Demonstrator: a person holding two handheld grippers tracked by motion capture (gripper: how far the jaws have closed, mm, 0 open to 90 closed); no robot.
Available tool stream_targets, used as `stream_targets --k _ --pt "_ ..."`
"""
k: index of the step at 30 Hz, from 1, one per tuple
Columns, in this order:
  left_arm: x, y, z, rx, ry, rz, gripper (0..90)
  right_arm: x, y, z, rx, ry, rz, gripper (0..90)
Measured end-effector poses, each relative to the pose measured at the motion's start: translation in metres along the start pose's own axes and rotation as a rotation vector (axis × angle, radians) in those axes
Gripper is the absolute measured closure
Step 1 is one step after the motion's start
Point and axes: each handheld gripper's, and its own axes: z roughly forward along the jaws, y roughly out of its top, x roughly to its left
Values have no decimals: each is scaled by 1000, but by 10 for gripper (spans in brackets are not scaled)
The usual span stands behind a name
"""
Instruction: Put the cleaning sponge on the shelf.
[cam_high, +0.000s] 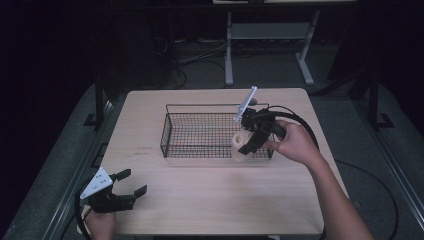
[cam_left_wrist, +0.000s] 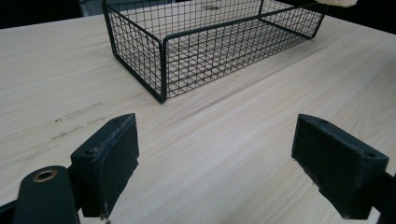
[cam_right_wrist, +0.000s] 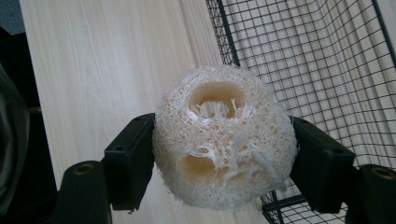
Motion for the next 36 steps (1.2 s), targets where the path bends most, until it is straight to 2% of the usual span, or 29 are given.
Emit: stream_targets --k 6,21,26,36 --pt "0 0 0 -1 1 -2 136 -5 4 -2 4 -1 -6 287" --pt "0 0 0 -3 -3 -1 137 -28 16 -14 -27 -7 28 288" --pt "0 0 0 -2 -2 -2 137 -37 20 -8 -7 -28 42 288" --pt "1 0 -1 -3 -3 -3 137 -51 22 6 2 -13 73 288"
